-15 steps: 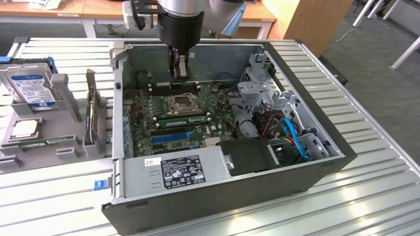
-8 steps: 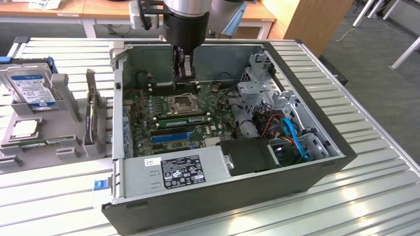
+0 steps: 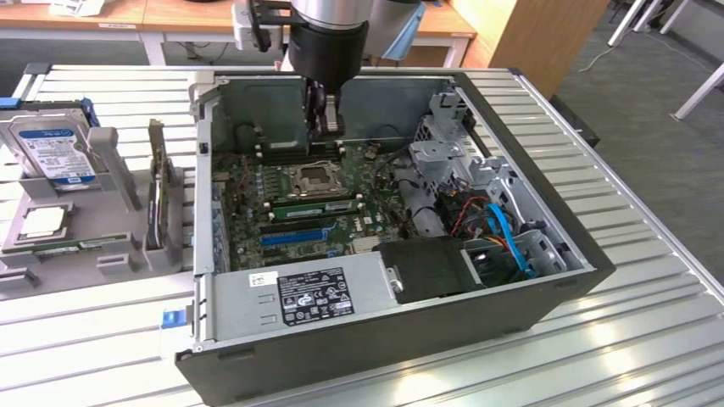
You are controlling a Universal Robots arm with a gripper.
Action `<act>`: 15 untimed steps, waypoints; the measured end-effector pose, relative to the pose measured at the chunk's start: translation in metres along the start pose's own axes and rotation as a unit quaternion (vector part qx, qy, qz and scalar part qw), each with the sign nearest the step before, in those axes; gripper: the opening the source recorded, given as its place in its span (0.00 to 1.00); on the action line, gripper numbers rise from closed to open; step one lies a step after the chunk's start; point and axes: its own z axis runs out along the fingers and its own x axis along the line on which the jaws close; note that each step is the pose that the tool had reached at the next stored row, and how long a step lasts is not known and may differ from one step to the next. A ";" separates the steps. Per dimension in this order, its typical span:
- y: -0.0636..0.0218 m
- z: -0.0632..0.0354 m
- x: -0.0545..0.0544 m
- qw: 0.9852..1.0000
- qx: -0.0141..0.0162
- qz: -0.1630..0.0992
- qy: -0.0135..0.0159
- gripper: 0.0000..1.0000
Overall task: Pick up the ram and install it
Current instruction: 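Press down the ram until it locks into place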
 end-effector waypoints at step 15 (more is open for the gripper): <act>-0.0170 -0.0003 0.000 1.000 0.000 0.000 0.000 0.10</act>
